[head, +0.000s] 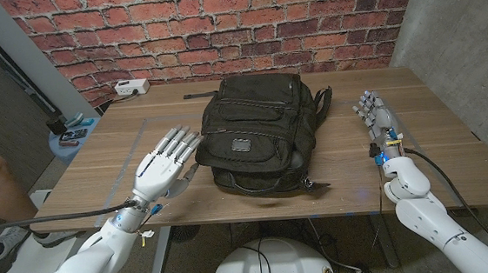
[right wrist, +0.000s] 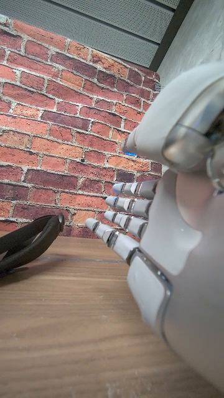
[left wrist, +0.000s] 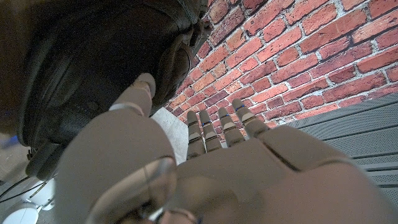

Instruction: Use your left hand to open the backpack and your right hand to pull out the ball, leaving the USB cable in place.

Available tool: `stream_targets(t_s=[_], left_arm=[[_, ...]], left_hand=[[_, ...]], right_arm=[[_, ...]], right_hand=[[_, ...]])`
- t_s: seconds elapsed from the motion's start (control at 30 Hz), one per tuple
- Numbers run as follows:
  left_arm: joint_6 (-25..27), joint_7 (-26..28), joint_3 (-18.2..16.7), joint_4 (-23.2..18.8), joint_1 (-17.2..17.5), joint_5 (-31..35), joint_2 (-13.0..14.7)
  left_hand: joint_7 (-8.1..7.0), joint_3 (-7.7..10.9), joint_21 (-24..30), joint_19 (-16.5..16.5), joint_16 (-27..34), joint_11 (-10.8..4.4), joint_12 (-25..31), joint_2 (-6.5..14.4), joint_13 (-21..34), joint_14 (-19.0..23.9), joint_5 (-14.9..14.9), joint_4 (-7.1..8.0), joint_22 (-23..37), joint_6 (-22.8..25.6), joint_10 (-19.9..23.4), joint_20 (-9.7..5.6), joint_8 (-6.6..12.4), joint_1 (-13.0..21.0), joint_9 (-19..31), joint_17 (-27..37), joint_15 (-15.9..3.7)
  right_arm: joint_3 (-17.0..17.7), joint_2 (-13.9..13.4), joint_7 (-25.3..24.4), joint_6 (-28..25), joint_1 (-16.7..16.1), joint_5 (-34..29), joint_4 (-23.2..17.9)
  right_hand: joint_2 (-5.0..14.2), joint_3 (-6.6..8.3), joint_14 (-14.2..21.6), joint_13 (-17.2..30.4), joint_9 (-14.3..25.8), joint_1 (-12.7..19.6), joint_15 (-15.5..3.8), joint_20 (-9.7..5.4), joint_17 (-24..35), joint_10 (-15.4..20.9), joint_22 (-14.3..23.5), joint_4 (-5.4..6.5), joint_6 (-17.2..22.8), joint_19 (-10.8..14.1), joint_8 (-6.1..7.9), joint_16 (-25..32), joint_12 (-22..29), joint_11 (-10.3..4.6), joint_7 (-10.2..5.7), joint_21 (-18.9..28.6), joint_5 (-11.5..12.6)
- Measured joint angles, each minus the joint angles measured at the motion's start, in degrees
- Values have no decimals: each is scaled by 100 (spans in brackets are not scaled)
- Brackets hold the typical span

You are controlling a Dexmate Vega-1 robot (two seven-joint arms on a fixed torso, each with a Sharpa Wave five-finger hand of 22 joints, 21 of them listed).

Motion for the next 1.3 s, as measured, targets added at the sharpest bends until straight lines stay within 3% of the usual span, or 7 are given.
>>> stream_targets(t_s=[0.13, 0.2, 0.23, 0.43, 0.6, 0.9, 1.3], left_arm=[[3, 80, 65, 24, -58, -59, -11], [4, 118, 277, 111, -254, -96, -40], [3, 136, 313, 123, -286, -107, -46], [-37, 244, 475, 154, -431, -195, -52], [-44, 302, 586, 108, -516, -291, 20], [-8, 326, 576, -108, -468, -410, 199], [9, 326, 461, -330, -392, -488, 340]], left_hand=[[-12, -119, 32, 64, 60, -31, 189, 0, 143, 182, 0, 29, 0, 293, 221, 18, 235, 0, 125, 45, -49], [-39, -210, 68, 117, 121, -61, 330, 2, 246, 323, 0, 35, 6, 506, 396, -8, 422, 2, 218, 78, -101], [-62, -264, 74, 156, 163, -85, 422, 12, 316, 420, 0, 40, 19, 654, 508, -6, 551, 11, 285, 105, -128], [-304, -669, 194, 392, 588, -323, 1312, 235, 987, 1278, 0, 36, 28, 2099, 1523, -38, 1779, 354, 898, 404, -452], [-326, -856, 262, 524, 903, -427, 1856, 384, 1431, 1757, -27, 49, 54, 2617, 2023, -53, 2283, 521, 1118, 662, -568], [-331, -901, 372, 645, 1018, -604, 2437, 475, 1897, 2296, -28, 145, 53, 3360, 2631, -92, 2656, 514, 1007, 795, -763], [-306, -828, 416, 686, 989, -637, 2484, 593, 1731, 2619, -73, 264, 79, 3619, 3094, -133, 2656, 273, 728, 778, -841]], right_arm=[[16, -19, 0, 0, -33, 4, -54], [20, -27, -5, -5, -43, 8, -74], [25, -36, -14, -19, -54, 8, -97], [30, -52, -29, -57, -71, 9, -136], [30, -62, -38, -103, -73, 10, -148], [31, -83, -39, -146, -75, 26, -159], [37, -127, 8, -229, -54, 63, -165]], right_hand=[[0, 0, 0, 0, 0, 0, 0, 0, 0, 0, 0, 0, 0, 0, 0, 0, 0, 0, 0, 0, 0], [0, 0, 0, 0, 0, 0, 0, 0, 0, 0, 0, 0, 0, 0, 0, 0, 0, 0, 0, 0, 0], [0, 0, 0, 0, 0, 0, 0, 0, 0, 0, 0, 0, 0, 0, 0, 0, 0, 0, 0, 0, 0], [0, 0, 0, 0, 0, 0, 0, 0, 0, 0, 0, 0, 0, 0, 0, 0, 0, 0, 0, 0, 1], [0, 0, 0, 0, 0, 0, 0, 1, 0, 0, -1, 0, 0, 0, 0, 0, 0, 0, 0, 0, 1], [0, 40, 0, 0, 0, 0, 0, 1, 0, 0, -1, -8, 0, -1, 0, 0, 0, 0, 0, 0, 2], [0, 40, 0, 0, 0, 0, 0, 1, 0, 0, -1, -8, 0, -1, 0, 0, 0, 0, 0, 0, -21]])
